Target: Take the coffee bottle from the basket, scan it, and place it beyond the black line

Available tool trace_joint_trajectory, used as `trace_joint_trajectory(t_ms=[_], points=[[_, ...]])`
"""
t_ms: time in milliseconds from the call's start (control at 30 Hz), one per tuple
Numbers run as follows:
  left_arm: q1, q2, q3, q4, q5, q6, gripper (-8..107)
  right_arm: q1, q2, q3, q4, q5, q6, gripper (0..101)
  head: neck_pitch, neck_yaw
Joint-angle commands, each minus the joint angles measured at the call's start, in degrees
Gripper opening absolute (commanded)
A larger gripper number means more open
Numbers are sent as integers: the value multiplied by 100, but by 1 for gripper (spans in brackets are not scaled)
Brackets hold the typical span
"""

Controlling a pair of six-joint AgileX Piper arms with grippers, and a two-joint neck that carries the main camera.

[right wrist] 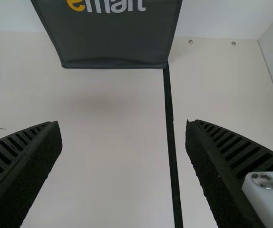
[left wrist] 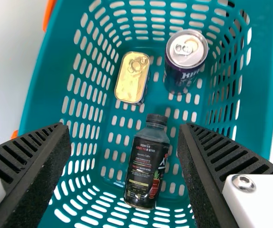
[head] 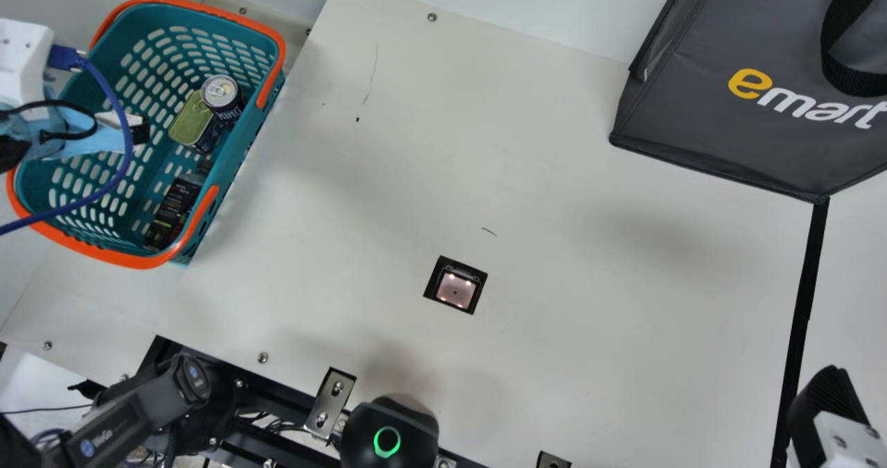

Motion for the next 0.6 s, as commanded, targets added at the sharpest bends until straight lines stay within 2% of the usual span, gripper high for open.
trace_joint_trajectory(t_ms=[0, 567], points=[[5, 78, 16, -17, -17, 73, 90, 0, 0, 0, 0, 0, 0, 91, -87, 14], [-48, 722, 191, -54, -337, 565, 90, 0, 0, 0, 0, 5, 0, 91, -87, 14]])
